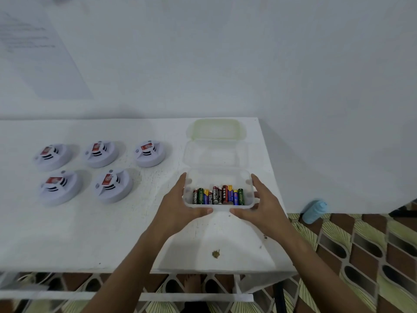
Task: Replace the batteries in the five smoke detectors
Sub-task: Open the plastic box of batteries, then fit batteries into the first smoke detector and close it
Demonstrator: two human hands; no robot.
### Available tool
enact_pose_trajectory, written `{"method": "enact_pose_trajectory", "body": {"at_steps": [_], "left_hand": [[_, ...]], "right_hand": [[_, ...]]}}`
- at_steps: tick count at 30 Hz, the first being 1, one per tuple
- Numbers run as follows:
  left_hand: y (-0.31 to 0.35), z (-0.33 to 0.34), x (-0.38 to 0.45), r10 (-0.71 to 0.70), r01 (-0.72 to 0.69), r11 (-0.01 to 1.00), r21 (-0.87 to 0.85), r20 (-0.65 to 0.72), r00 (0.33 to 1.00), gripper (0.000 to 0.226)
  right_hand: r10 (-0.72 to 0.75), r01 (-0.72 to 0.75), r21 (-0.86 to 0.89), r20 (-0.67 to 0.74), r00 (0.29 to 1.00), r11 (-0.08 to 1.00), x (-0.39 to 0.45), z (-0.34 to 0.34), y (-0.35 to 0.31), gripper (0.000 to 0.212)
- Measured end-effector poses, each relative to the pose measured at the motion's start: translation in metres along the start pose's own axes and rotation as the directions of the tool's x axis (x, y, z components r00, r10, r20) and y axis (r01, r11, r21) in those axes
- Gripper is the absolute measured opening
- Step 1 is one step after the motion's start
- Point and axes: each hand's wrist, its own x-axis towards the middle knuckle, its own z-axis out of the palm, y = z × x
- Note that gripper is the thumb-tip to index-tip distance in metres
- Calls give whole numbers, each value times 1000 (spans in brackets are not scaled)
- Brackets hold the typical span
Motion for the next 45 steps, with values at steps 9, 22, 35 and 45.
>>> {"method": "enact_pose_trajectory", "body": {"at_steps": [9, 22, 35, 45], "left_hand": [[7, -2, 16, 3, -3, 999, 52, 2, 1000, 114], [21, -9, 31, -29, 24, 992, 122, 36, 999, 116], [17, -99, 32, 71, -140, 880, 453, 166, 984, 72], [-67, -227, 17, 66, -119, 824, 554, 115, 991, 16]], "right_hand": [[18, -18, -37, -5, 1000, 999, 16, -5, 1, 105], [20, -16, -122, 27, 999, 992, 28, -13, -18, 90], [-222, 194, -547, 15, 975, 814, 29, 48, -99, 70], [-222, 307, -498, 223, 949, 811, 63, 216, -162, 60]]}}
